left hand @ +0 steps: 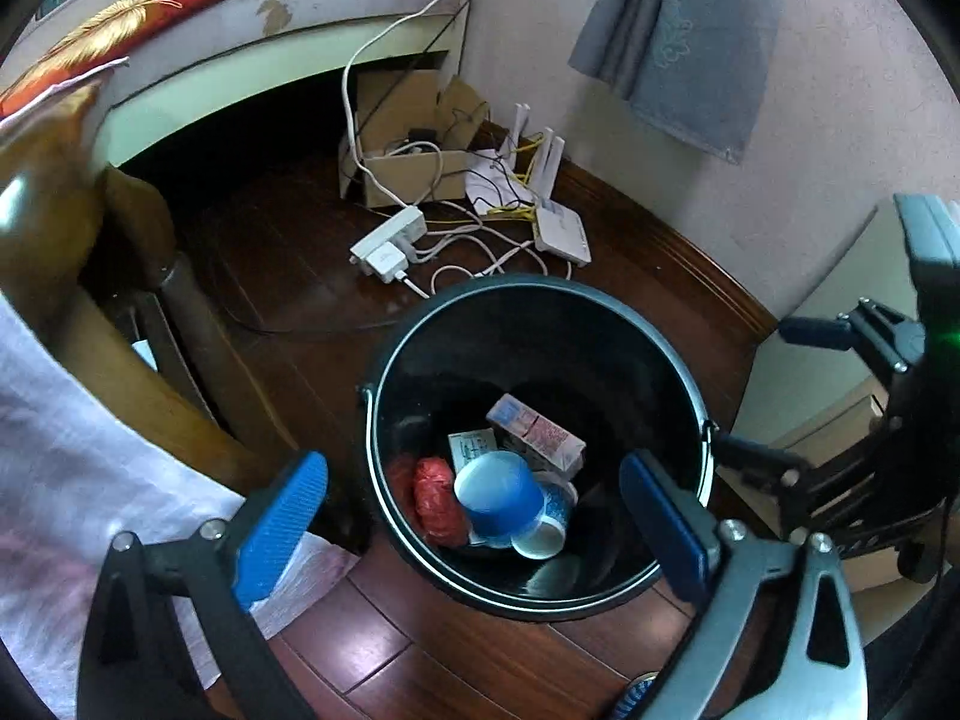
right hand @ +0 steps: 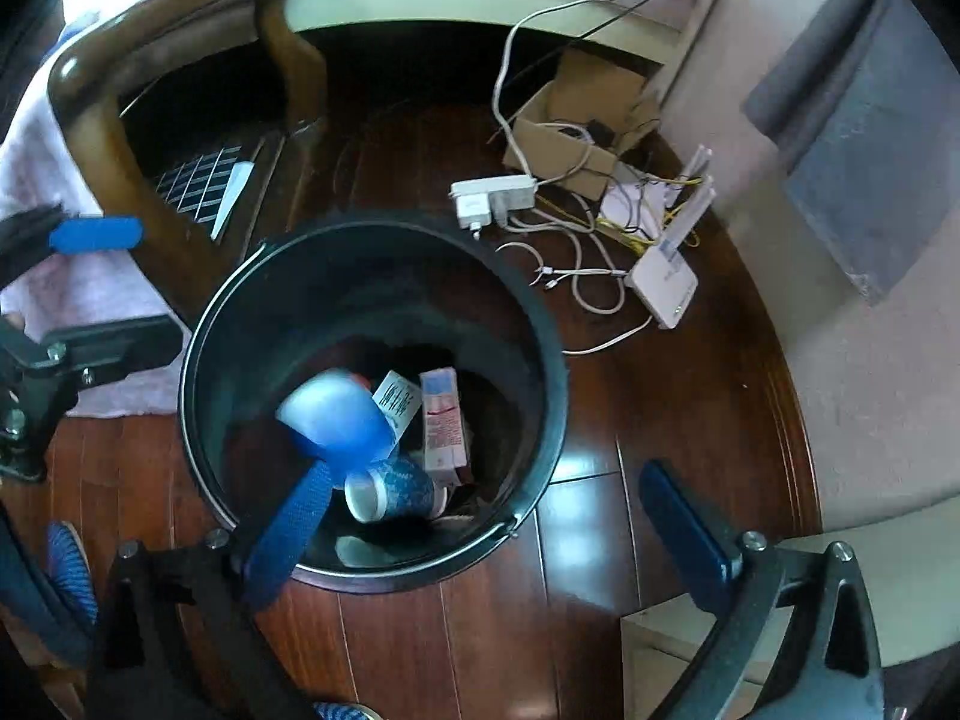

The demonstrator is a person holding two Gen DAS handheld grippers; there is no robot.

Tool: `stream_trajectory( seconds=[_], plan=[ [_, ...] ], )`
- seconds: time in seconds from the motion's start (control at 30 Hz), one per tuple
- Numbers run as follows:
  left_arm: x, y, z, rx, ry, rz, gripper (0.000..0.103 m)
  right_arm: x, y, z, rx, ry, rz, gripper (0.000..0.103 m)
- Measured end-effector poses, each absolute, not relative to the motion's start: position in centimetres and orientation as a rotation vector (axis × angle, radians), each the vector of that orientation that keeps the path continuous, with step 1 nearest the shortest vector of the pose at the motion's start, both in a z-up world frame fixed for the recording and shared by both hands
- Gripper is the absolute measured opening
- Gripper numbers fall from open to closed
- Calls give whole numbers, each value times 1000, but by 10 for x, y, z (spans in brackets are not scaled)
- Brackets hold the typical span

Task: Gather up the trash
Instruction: 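Open both tools to drop the bowl and snack box into the bin, then move both open tools back toward the items on the bed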

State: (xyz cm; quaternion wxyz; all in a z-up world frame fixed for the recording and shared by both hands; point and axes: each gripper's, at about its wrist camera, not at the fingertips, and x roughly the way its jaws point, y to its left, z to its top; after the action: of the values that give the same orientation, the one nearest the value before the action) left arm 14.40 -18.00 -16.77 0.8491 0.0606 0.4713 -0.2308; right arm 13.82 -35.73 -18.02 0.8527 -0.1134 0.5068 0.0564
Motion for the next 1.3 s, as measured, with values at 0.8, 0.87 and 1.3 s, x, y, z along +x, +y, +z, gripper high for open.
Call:
stream_trajectory(
  seconds=[0.8, 0.87, 1.3],
  plan=[
    [118, -137, -102, 88, 837, -382, 99, 127, -331, -110, -194, 897, 166, 103],
    [115, -133, -95, 89, 821, -373, 99, 124, -326, -104, -191, 883, 173, 103],
    [105, -88, -58, 60, 738, -286, 99, 119, -289, -64, -200, 772, 229, 103]
  ],
)
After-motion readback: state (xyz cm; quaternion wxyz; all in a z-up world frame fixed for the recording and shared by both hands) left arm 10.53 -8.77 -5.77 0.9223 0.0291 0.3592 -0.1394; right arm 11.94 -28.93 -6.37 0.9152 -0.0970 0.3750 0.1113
